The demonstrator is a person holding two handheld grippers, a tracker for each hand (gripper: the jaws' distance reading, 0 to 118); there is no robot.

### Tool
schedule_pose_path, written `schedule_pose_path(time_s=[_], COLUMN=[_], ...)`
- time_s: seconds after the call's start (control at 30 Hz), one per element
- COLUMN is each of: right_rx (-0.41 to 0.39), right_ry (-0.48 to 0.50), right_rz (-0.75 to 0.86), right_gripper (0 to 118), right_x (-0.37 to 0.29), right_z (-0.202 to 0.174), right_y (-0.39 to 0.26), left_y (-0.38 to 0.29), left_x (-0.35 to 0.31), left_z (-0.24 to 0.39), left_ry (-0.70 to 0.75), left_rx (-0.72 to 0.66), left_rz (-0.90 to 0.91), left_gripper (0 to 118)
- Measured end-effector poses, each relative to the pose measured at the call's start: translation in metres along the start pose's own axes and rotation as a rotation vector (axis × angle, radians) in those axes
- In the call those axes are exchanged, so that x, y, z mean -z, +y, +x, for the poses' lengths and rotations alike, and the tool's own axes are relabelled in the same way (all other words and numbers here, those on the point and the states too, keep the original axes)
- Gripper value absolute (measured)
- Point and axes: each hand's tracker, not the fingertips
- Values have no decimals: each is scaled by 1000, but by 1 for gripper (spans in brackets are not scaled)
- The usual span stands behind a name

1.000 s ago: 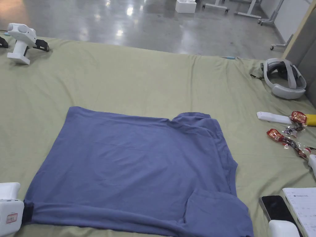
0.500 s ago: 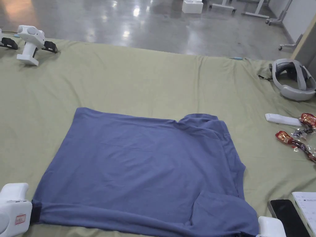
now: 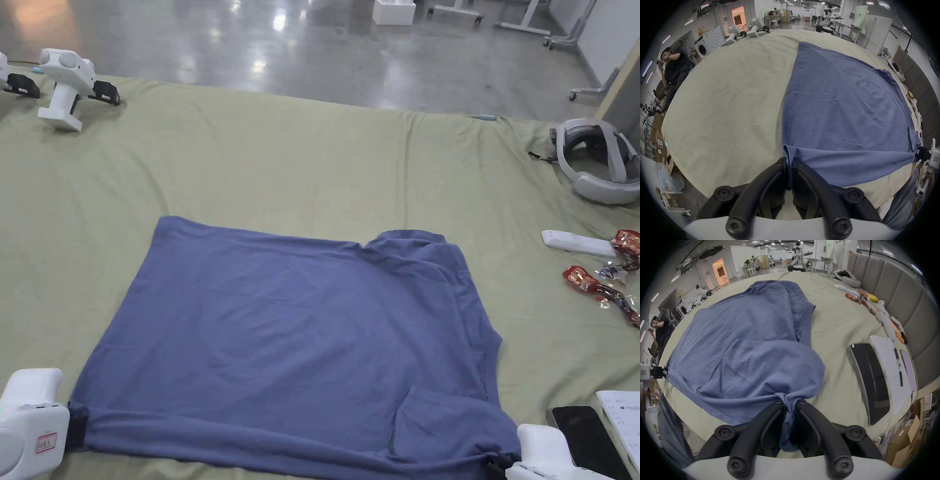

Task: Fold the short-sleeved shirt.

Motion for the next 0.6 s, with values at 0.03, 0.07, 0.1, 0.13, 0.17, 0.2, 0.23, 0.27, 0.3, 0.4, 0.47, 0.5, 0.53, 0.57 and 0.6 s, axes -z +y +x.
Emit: schedule_pose_path(time_s=[0.03,0.07,0.1,0.13,0.17,0.2,0.23,0.27,0.3,0.4,0.47,0.5,0.53,0.57,0.6], right_rx=[-9,-18,-24,-28,-34,-34,-35,-33,-16,-9,-16,-16,-9,-5,4], right_ry=[-3,-2,-9,-5,-4,-7,0,4,14,26,24,20,22,23,27], right_rz=[11,19,47,52,49,66,60,59,76,81,90,98,105,102,97], right_gripper=[10,10,10,10,10,10,10,10,10,10,10,10,10,10,10], right_x=[-4,-8,-14,-18,-21,-25,-26,-27,-29,-31,-32,-31,-31,-29,-26], right_z=[-1,-2,-3,-3,-2,-2,-1,0,1,2,1,1,2,3,4], right_y=[3,7,11,16,22,27,33,38,43,60,74,82,90,98,108], left_y=[0,0,1,2,3,4,6,8,11,21,34,42,50,59,69], left_x=[-2,-4,-6,-8,-9,0,2,2,1,-6,-9,-10,-10,-10,-10], left_z=[-2,-3,-4,-6,-8,-16,-21,-23,-25,-23,-20,-18,-17,-15,-12], left_ry=[-7,-10,-13,-20,-29,-38,-49,-58,-69,-97,-114,-123,-121,-116,-112], left_rx=[-9,-12,-15,-17,-23,-30,-39,-47,-51,-69,-78,-77,-73,-70,-64], left_rz=[10,16,23,32,45,53,65,80,95,142,169,181,191,194,200], left_gripper=[9,9,9,9,9,9,9,9,9,9,9,9,9,9,9])
